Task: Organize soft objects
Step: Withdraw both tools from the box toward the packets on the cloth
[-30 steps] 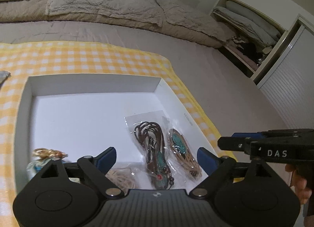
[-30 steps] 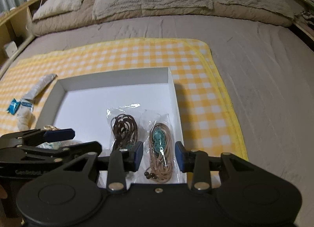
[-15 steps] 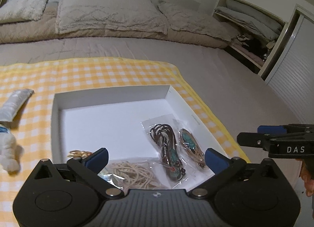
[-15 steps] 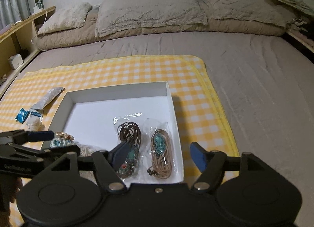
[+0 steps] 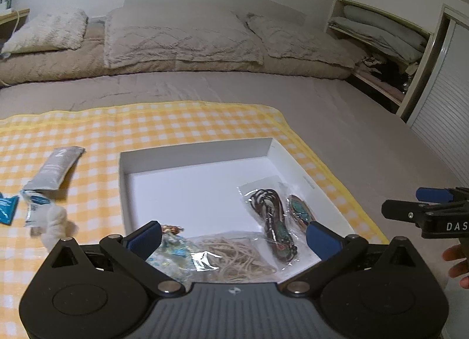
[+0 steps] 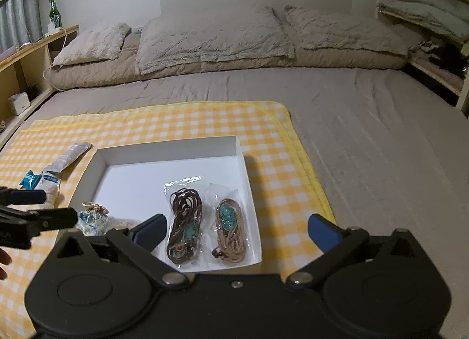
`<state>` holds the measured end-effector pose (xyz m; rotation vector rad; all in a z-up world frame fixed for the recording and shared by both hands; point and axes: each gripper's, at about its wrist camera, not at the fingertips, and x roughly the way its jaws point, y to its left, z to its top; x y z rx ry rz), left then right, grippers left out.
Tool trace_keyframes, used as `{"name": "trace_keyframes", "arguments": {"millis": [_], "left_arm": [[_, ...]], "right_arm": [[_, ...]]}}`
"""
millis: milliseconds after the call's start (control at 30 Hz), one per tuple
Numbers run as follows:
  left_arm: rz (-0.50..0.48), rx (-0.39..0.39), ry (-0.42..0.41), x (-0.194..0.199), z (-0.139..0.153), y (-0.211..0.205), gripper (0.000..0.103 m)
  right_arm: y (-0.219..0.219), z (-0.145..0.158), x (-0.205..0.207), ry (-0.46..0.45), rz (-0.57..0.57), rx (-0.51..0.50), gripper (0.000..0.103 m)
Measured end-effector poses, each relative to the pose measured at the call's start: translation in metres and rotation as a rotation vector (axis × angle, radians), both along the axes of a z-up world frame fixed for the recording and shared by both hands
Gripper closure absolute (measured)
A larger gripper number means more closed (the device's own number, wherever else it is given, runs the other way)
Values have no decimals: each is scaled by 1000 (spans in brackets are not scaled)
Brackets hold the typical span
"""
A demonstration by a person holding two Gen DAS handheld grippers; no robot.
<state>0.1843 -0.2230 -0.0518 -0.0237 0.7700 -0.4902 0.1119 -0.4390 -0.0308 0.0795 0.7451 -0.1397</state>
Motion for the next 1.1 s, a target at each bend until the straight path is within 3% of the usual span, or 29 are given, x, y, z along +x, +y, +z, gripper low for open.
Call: {"name": "trace_keyframes", "arguments": {"millis": [567,1100], "left_arm": [[145,15,-88,5,24,86,0],[280,10,-112,13,53,181,0]], "right_arm": [[26,2,11,-38,21,-30,0],[129,15,65,-79,199,-8,0]]}}
